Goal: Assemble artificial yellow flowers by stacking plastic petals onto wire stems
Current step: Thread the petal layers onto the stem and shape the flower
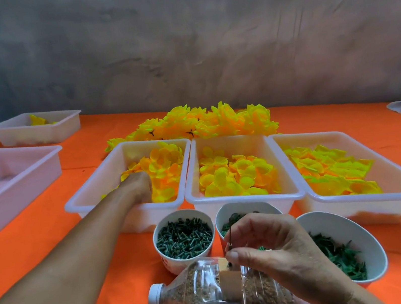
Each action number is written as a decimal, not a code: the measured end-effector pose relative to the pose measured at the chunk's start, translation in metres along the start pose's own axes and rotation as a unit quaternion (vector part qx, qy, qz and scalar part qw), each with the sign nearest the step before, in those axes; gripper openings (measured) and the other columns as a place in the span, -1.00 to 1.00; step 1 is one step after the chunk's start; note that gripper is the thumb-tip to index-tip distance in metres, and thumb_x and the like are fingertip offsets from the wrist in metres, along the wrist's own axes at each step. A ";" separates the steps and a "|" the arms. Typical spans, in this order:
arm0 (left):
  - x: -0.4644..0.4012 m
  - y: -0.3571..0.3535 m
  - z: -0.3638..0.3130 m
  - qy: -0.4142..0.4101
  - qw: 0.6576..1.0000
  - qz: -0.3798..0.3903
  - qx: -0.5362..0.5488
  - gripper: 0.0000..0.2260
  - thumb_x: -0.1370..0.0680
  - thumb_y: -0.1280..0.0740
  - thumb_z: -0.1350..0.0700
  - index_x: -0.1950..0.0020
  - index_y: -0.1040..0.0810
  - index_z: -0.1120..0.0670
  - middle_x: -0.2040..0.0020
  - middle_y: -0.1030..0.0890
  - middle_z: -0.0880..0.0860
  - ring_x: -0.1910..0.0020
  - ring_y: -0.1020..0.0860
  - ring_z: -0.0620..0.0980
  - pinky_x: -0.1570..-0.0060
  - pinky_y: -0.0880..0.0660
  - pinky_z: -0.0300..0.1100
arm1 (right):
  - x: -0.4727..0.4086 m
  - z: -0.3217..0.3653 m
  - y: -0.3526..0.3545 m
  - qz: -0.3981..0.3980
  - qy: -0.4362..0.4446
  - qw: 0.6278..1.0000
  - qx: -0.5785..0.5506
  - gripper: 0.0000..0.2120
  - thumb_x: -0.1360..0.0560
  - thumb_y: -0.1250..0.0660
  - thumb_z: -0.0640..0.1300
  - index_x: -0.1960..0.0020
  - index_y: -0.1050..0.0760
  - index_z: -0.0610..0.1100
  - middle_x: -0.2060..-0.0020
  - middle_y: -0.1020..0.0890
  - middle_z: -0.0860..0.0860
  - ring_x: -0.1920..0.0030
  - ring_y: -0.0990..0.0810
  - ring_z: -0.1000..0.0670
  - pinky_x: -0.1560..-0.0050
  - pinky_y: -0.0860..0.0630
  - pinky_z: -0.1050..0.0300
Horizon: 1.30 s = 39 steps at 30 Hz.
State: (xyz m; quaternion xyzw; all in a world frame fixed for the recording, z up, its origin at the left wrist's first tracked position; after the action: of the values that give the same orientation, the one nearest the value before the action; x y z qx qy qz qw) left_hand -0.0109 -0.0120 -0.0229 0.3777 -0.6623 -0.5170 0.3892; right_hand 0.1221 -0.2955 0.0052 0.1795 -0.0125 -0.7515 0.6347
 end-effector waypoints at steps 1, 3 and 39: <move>0.000 0.000 -0.001 0.000 1.000 0.007 -0.010 -0.88 -0.42 -0.41 0.25 0.07 -0.58 0.12 0.04 -0.55 0.10 0.07 -0.50 0.06 0.13 -0.44 -0.15 | 0.000 0.000 0.000 0.002 0.000 1.000 0.003 -0.90 -0.33 -0.50 -0.34 0.17 -0.64 -0.25 0.29 -0.68 -0.13 0.27 -0.62 -0.02 0.16 -0.54 0.04; -0.001 -0.001 0.000 0.004 1.000 0.015 -0.011 -0.88 -0.43 -0.37 0.29 0.09 -0.57 0.10 0.08 -0.51 0.09 0.11 -0.45 0.06 0.18 -0.39 -0.19 | 0.001 0.001 0.000 0.002 0.000 1.000 0.006 -0.91 -0.35 -0.50 -0.33 0.15 -0.64 -0.25 0.28 -0.68 -0.13 0.26 -0.62 -0.04 0.13 -0.55 -0.02; 0.144 0.046 -0.099 -0.313 0.767 -0.171 0.533 -0.83 -0.33 -0.52 0.31 0.26 -0.57 0.10 0.36 -0.58 0.05 0.39 -0.48 -0.07 0.37 -0.44 -0.22 | -0.028 0.025 0.030 -0.154 -0.001 0.984 -0.088 -0.51 -0.17 -0.44 0.11 -0.05 -0.61 -0.07 0.06 -0.70 0.08 0.06 -0.65 0.19 0.16 -0.51 0.38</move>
State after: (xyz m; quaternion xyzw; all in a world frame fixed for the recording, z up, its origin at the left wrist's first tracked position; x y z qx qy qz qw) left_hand 0.0148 -0.1728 0.0561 0.4491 -0.8407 -0.2284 -0.1984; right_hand 0.1469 -0.2801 0.0429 0.1219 0.0810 -0.8386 0.5247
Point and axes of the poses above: each hand's wrist, its own x-axis away from the middle knuckle, its own y-axis out of the back of the hand, z = x × y, the point moved 3 cm from there along -x, towards the middle knuckle
